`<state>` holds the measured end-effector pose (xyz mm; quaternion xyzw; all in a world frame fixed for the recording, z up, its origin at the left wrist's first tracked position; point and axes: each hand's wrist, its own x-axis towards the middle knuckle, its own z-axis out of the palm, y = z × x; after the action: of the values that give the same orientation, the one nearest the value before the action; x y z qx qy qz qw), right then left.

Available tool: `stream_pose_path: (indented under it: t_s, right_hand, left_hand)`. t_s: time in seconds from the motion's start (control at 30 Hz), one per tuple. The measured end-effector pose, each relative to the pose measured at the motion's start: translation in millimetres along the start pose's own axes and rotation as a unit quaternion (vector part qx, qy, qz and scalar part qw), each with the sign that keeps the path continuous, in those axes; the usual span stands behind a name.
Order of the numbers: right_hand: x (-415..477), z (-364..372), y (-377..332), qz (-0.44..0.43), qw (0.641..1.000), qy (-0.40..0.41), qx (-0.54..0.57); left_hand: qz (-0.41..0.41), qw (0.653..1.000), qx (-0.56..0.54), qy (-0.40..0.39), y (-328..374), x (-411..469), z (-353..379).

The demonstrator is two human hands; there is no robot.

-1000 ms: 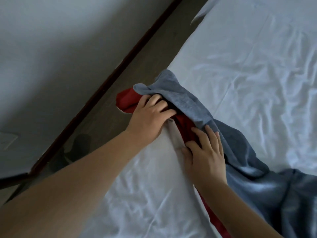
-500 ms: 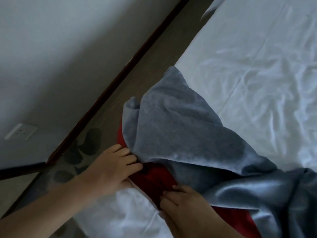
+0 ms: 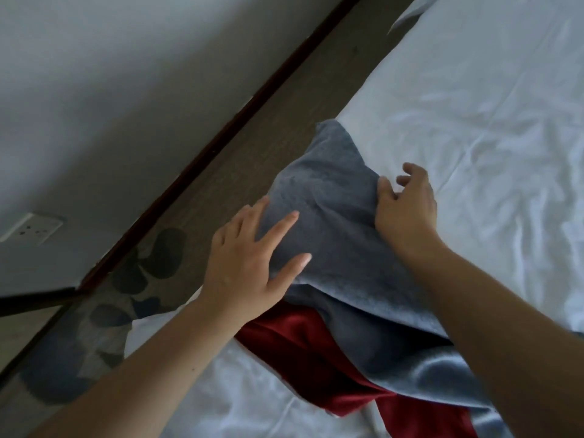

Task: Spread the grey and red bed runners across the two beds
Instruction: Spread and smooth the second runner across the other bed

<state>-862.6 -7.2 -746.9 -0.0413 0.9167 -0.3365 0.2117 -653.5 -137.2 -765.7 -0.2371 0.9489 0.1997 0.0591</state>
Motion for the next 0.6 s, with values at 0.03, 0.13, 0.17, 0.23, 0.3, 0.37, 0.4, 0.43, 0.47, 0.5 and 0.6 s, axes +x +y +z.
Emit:
stream_pose_path:
  t_s: [0.03, 0.13, 0.17, 0.23, 0.3, 0.37, 0.4, 0.43, 0.47, 0.5, 0.6]
  right_hand:
    - [10.8, 4.0, -5.3, 0.009, 1.000, -0.019, -0.016]
    - [33.4, 12.2, -16.4, 0.102, 0.994, -0.039, 0.011]
    - [36.5, 11.2, -20.4, 0.179, 0.977, -0.079, 0.088]
    - [35.9, 5.0, -24.9, 0.296, 0.913, -0.195, 0.204]
    - [36.1, 3.2, -25.1, 0.284, 0.902, -0.268, 0.185]
    - [28.2, 4.6, -27.4, 0.209, 0.916, -0.319, 0.125]
    - [24.0, 5.9, -28.4, 0.168, 0.921, -0.335, 0.108]
    - [19.7, 8.4, -30.0, 0.128, 0.930, -0.335, 0.083]
    - [15.1, 11.3, -30.8, 0.083, 0.943, -0.319, 0.044]
    - [10.2, 14.1, -31.8, 0.040, 0.958, -0.283, 0.000]
    - [13.4, 11.7, -35.4, -0.053, 0.988, -0.111, -0.090]
  left_hand:
    - [-0.015, 1.000, -0.011, 0.004, 3.3, 5.0, 2.4]
    - [0.008, 1.000, 0.007, -0.006, 11.8, 22.0, 14.6]
    - [0.023, 0.999, 0.016, -0.018, 12.7, 26.4, 20.5]
    - [0.036, 0.998, 0.016, -0.047, 10.9, 29.6, 35.6]
    - [0.029, 0.998, -0.008, -0.054, 8.1, 27.5, 48.8]
    - [0.026, 0.999, -0.012, -0.042, 6.6, 25.9, 54.8]
    - [0.026, 0.999, -0.009, -0.038, 6.1, 26.1, 55.7]
    - [0.027, 0.999, -0.009, -0.036, 5.8, 26.7, 55.9]
    - [0.029, 0.999, -0.009, -0.035, 5.6, 27.1, 56.1]
    - [0.031, 0.999, -0.008, -0.036, 5.6, 27.0, 56.0]
    - [0.040, 0.999, 0.007, -0.034, 7.1, 26.4, 54.2]
